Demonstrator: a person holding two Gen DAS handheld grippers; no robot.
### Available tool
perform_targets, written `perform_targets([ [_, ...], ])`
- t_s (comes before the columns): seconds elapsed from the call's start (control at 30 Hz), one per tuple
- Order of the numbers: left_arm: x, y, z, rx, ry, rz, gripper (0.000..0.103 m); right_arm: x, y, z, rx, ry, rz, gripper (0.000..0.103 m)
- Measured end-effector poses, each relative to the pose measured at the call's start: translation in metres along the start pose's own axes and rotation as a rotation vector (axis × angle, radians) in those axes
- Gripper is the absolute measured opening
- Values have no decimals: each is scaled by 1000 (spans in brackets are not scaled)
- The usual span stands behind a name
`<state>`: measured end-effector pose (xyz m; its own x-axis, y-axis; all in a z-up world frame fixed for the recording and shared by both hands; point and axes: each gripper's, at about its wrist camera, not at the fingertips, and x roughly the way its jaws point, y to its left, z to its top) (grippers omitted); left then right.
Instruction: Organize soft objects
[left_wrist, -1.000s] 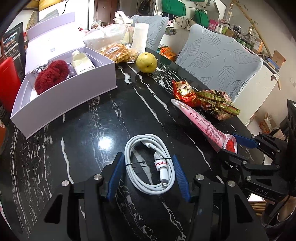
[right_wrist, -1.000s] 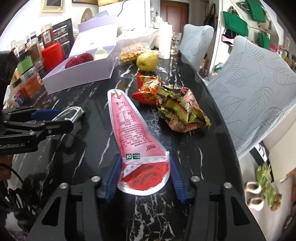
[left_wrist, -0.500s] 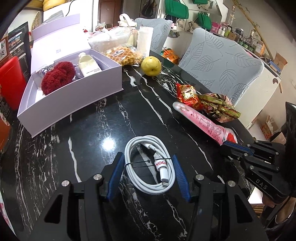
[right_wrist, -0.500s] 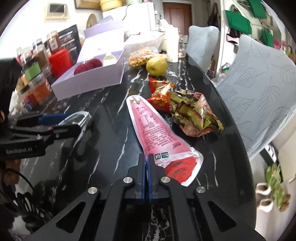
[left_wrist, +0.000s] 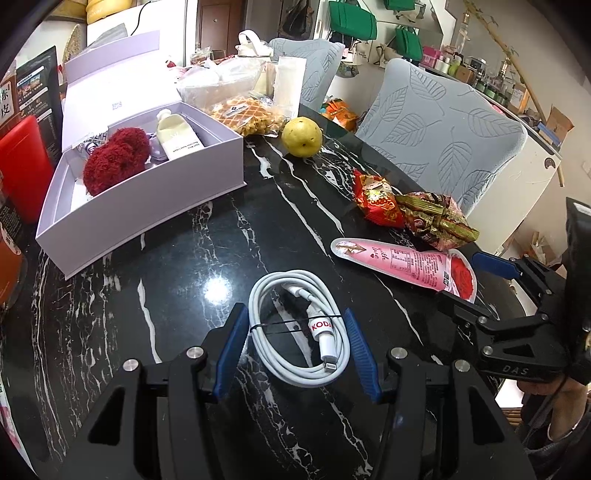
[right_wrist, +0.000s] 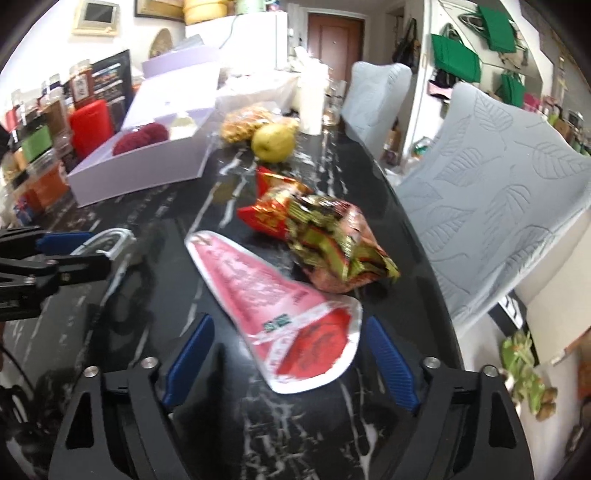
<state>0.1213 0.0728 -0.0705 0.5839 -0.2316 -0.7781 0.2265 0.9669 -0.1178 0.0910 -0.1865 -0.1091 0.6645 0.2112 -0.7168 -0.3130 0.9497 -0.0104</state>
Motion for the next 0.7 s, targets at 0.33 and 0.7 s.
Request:
perform_targets([
  [0.33, 6, 0, 4, -5, 11, -21, 53, 4, -8, -5, 49, -8, 78, 81],
  [0.7, 6, 1, 4, -4, 11, -19, 53, 3, -15, -3, 78, 4, 108, 52],
])
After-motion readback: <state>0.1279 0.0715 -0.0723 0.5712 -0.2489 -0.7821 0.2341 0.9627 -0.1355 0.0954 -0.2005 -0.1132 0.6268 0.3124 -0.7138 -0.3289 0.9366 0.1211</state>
